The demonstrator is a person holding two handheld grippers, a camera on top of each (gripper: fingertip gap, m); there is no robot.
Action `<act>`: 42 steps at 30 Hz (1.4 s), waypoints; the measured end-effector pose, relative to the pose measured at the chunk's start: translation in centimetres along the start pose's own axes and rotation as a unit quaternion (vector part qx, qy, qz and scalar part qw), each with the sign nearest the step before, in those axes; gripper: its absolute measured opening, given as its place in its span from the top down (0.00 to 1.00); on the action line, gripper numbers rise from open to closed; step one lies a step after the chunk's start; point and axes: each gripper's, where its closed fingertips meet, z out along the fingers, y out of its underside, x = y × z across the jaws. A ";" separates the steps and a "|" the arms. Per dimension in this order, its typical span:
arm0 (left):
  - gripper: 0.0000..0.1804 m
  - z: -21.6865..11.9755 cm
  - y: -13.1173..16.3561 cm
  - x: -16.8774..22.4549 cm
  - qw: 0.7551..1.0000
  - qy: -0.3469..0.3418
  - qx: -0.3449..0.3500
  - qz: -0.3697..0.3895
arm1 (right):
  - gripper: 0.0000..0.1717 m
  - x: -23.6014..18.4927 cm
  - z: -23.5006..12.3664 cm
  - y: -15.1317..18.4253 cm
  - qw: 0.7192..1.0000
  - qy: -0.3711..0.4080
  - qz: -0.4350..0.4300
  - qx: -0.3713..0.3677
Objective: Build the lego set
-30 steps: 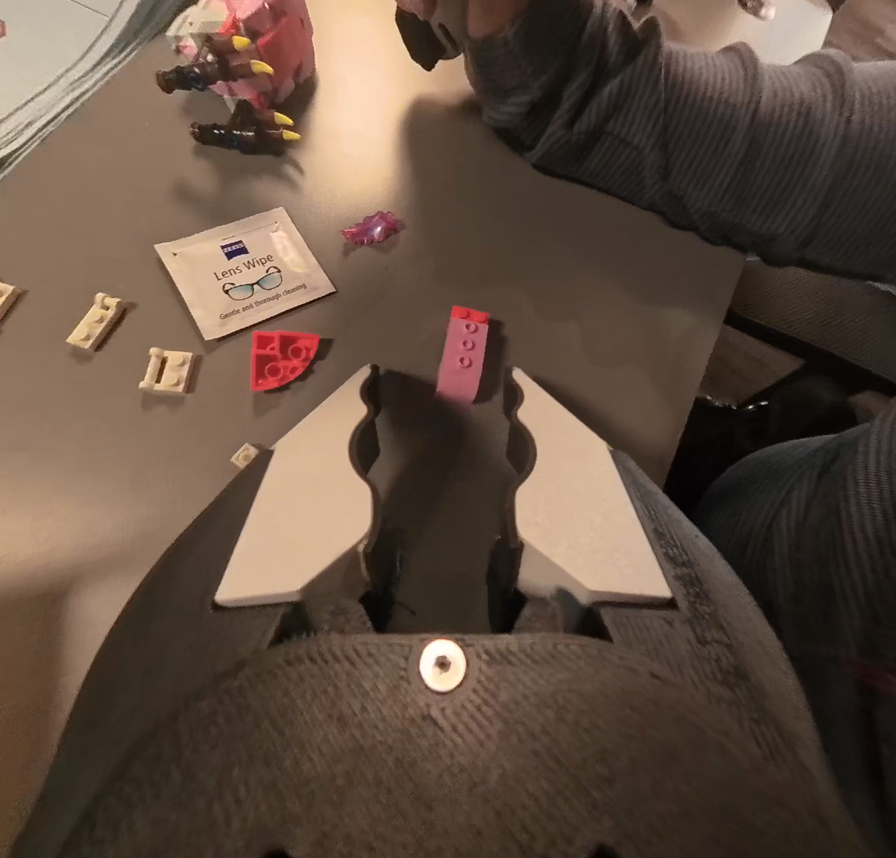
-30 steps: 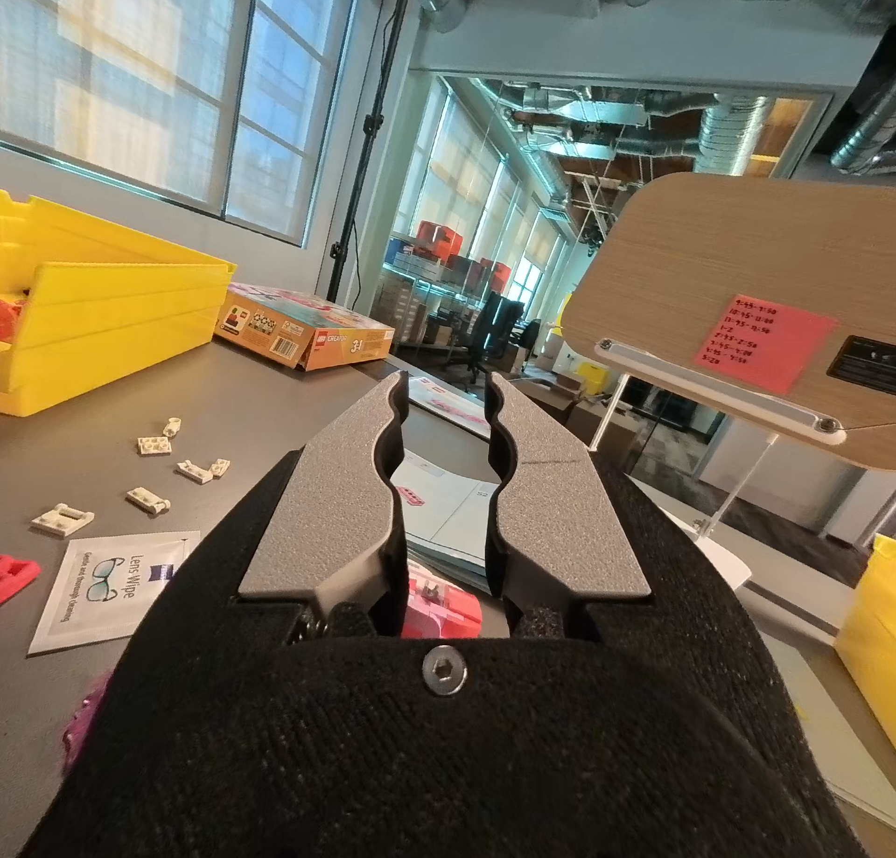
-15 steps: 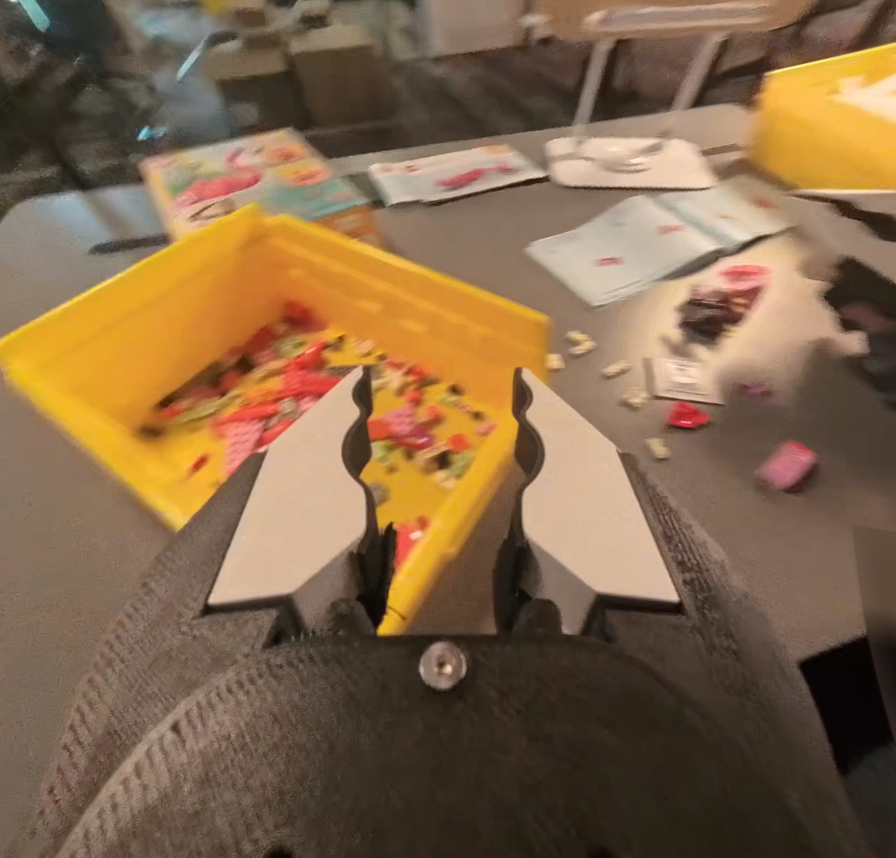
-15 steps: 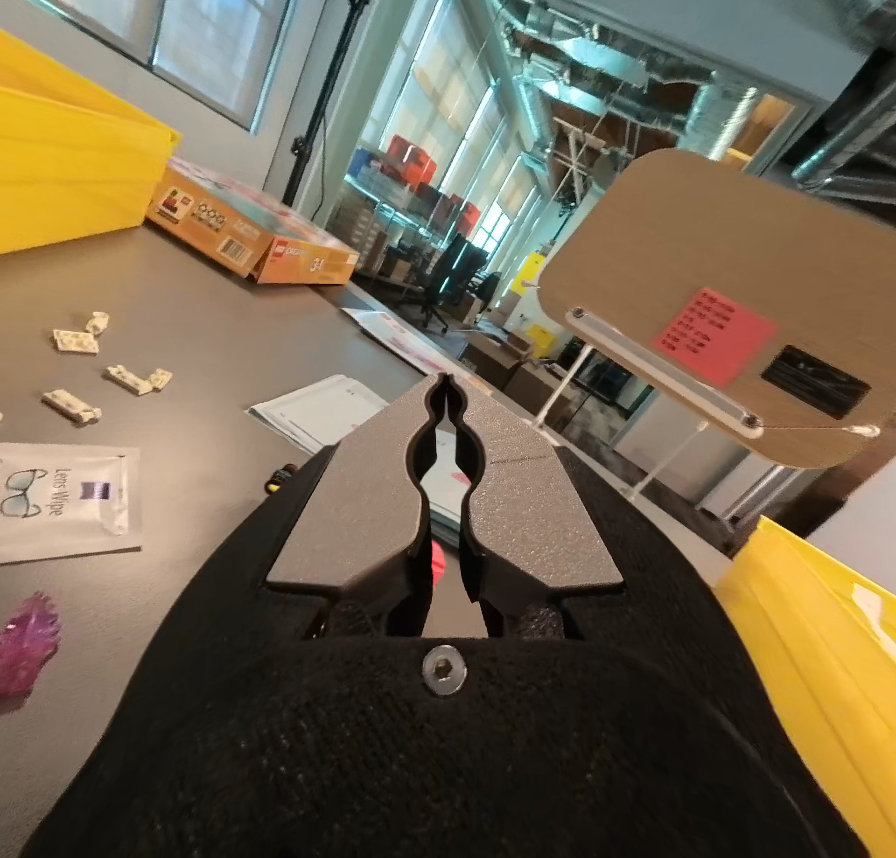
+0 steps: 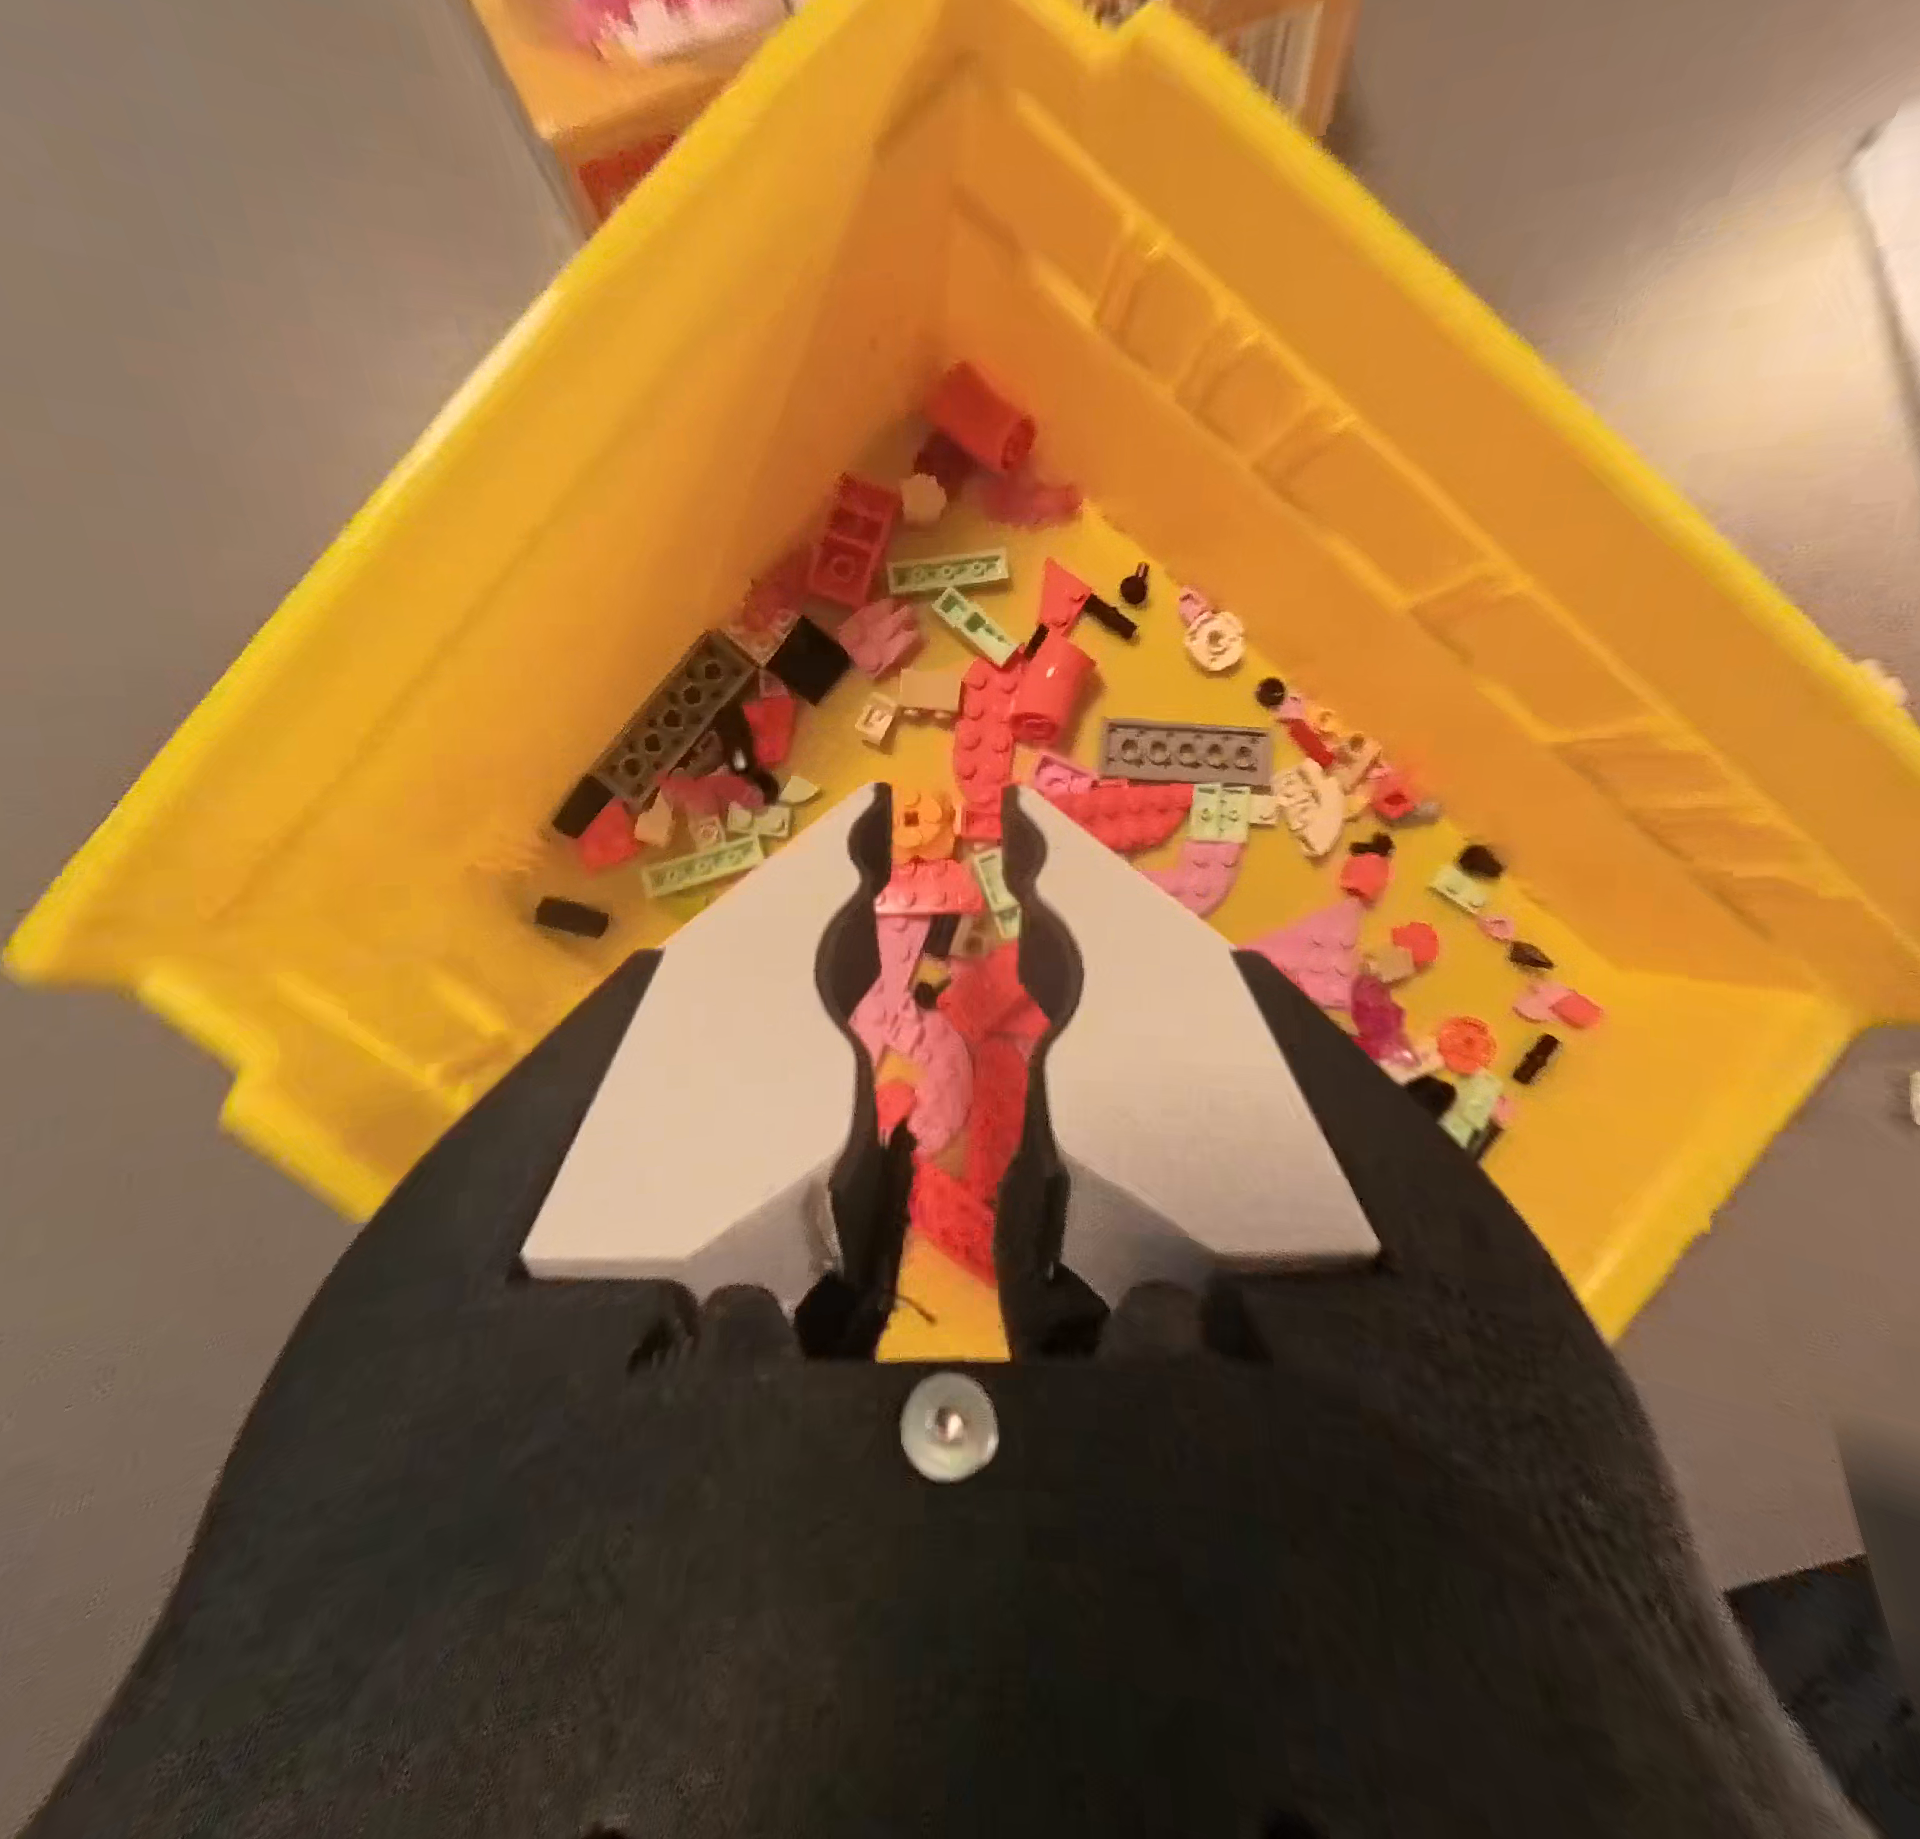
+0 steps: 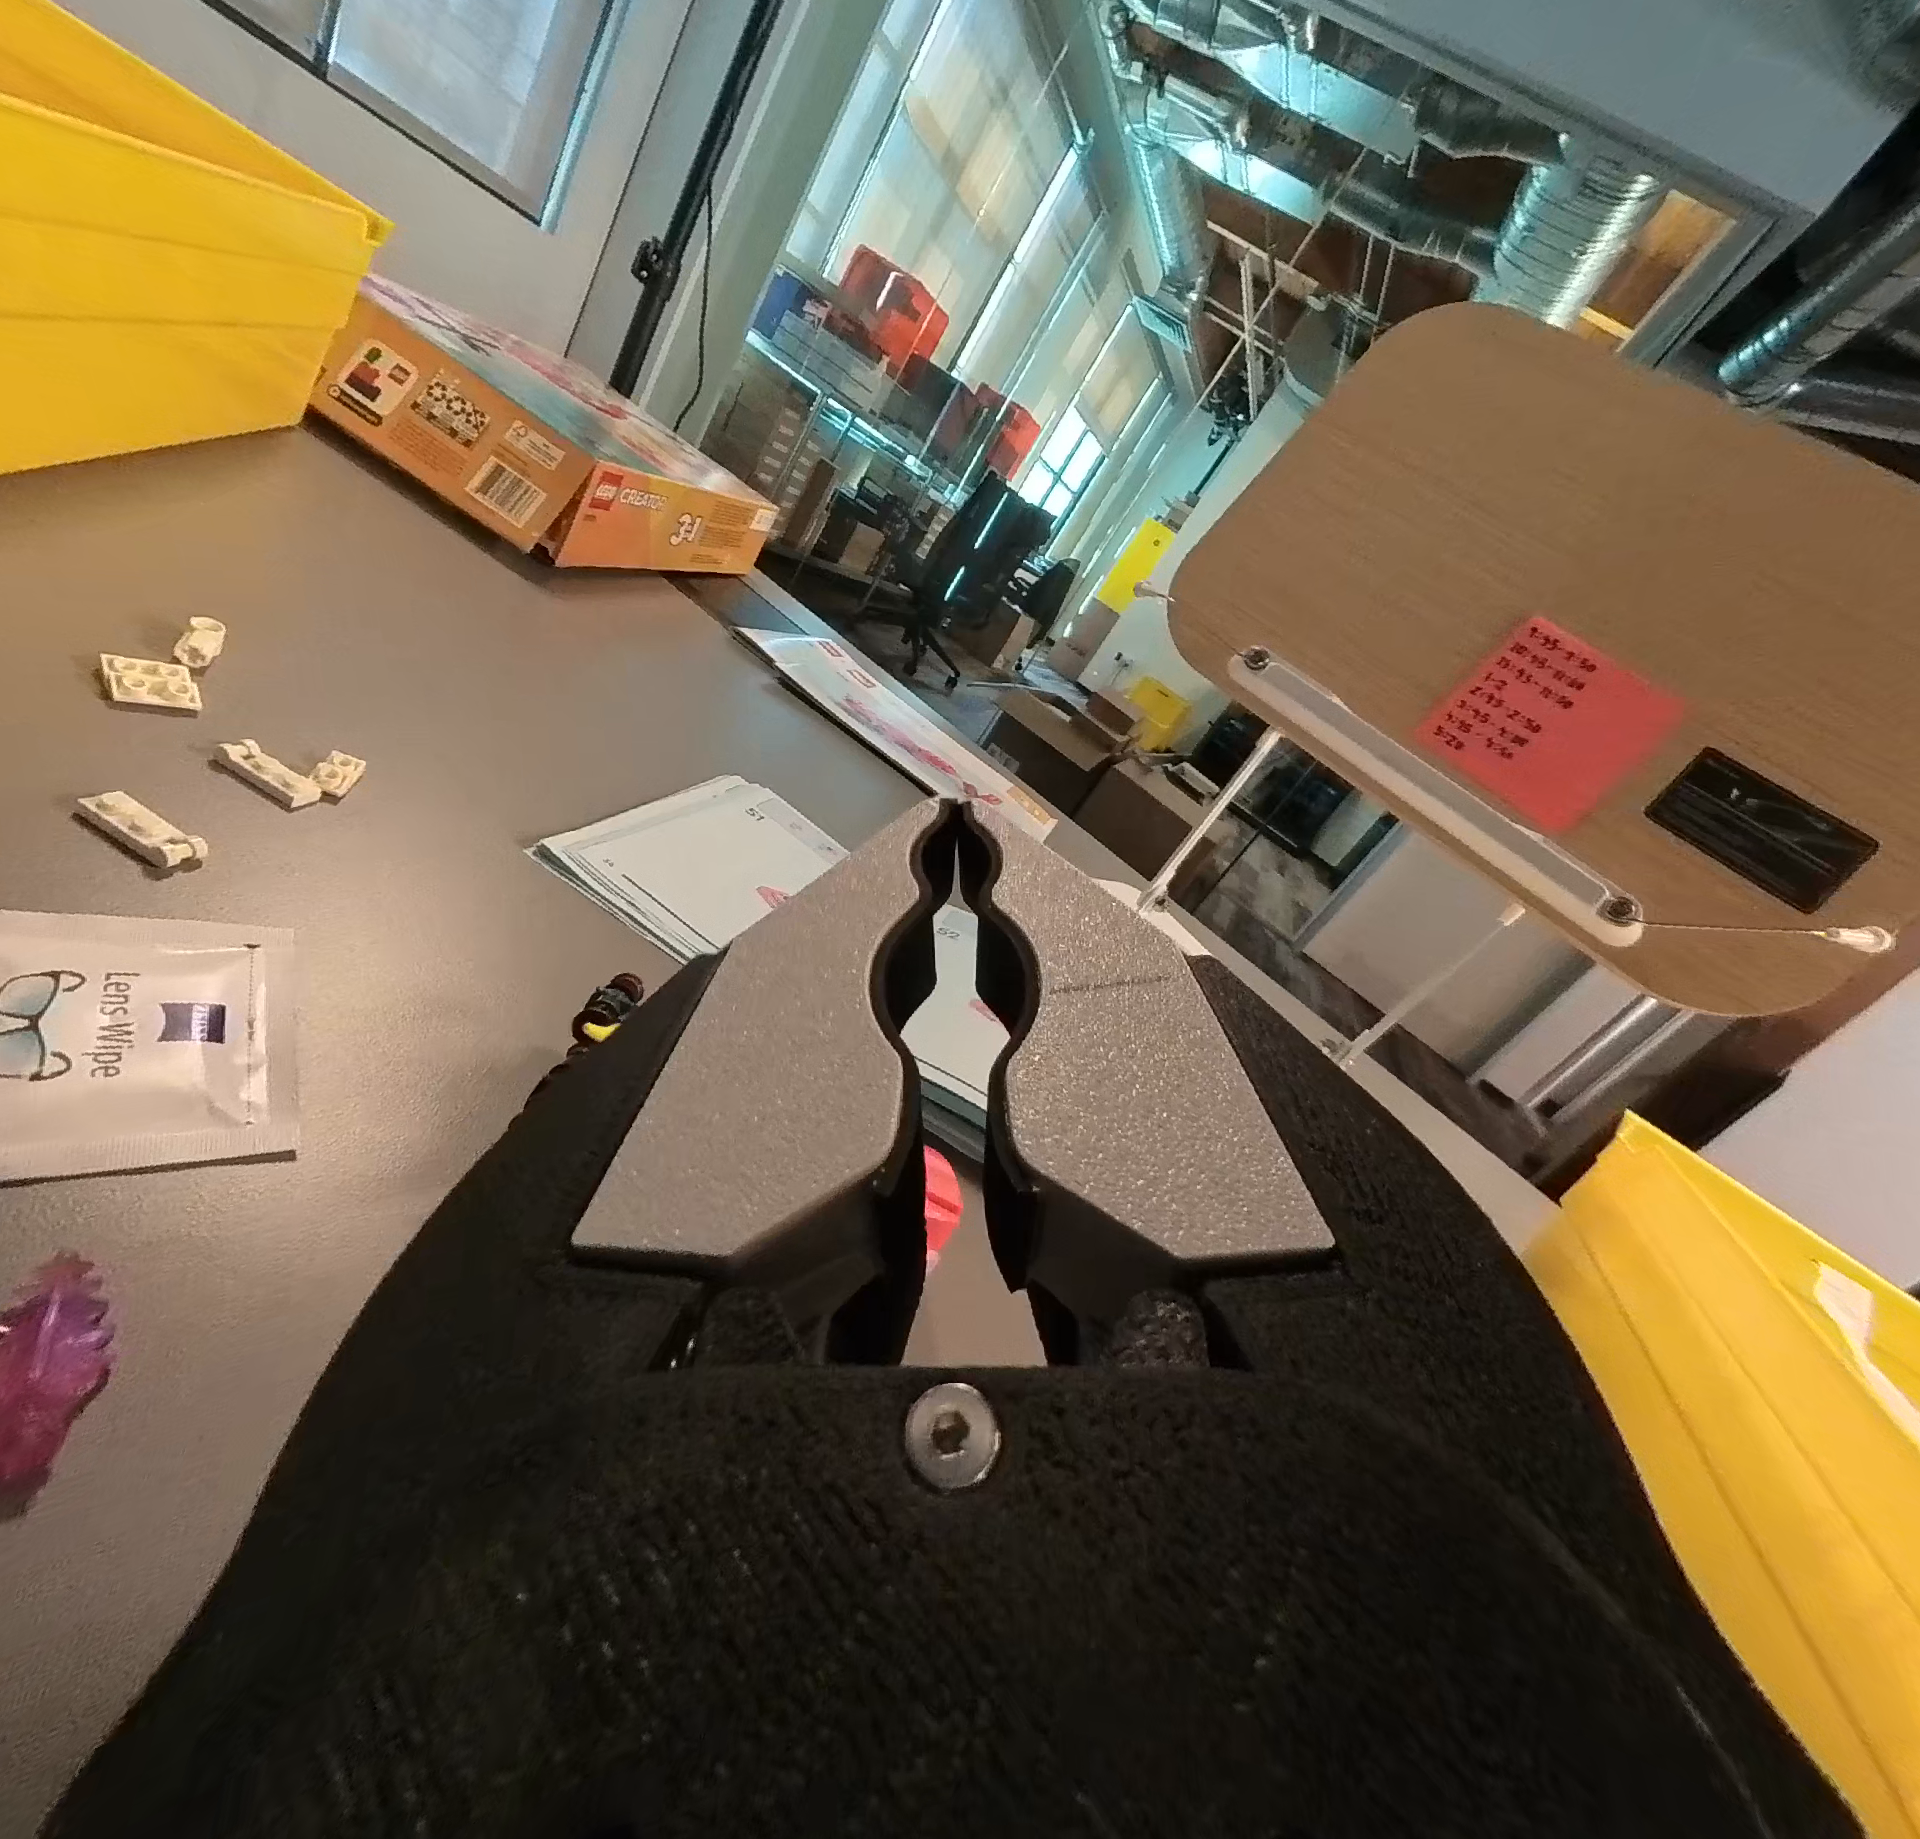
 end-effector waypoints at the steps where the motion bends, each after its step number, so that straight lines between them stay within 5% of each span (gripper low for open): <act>1: 0.90 1.1 0.0 -0.1 1.000 0.004 -0.024 -0.004 | 1.00 0.0 0.0 0.0 1.000 -0.001 -0.001 -0.001; 6: 0.91 4.7 -0.2 1.0 0.993 0.060 -0.096 -0.038 | 1.00 -0.2 0.1 0.2 1.000 -0.006 0.000 -0.004; 9: 0.78 5.4 0.1 2.0 0.990 0.068 -0.113 -0.049 | 1.00 -0.3 0.1 0.2 1.000 -0.009 0.001 -0.003; 16: 0.76 5.0 0.9 5.9 0.988 0.090 -0.125 0.019 | 1.00 -0.4 0.2 0.2 1.000 -0.015 0.006 -0.004; 20: 0.76 5.7 2.1 6.0 0.983 0.029 -0.153 0.097 | 1.00 -0.2 0.2 0.5 1.000 -0.012 0.008 -0.009; 30: 0.78 7.3 1.7 7.5 0.985 0.040 -0.137 0.098 | 1.00 -0.5 0.3 0.6 1.000 -0.018 0.006 -0.013; 35: 0.83 7.2 -1.0 6.0 0.989 -0.021 -0.068 0.127 | 1.00 -0.7 0.4 0.7 1.000 -0.024 0.007 -0.016; 42: 0.87 8.5 -1.6 6.1 0.995 0.031 -0.077 0.050 | 1.00 -0.9 0.5 0.8 0.999 -0.032 0.011 -0.019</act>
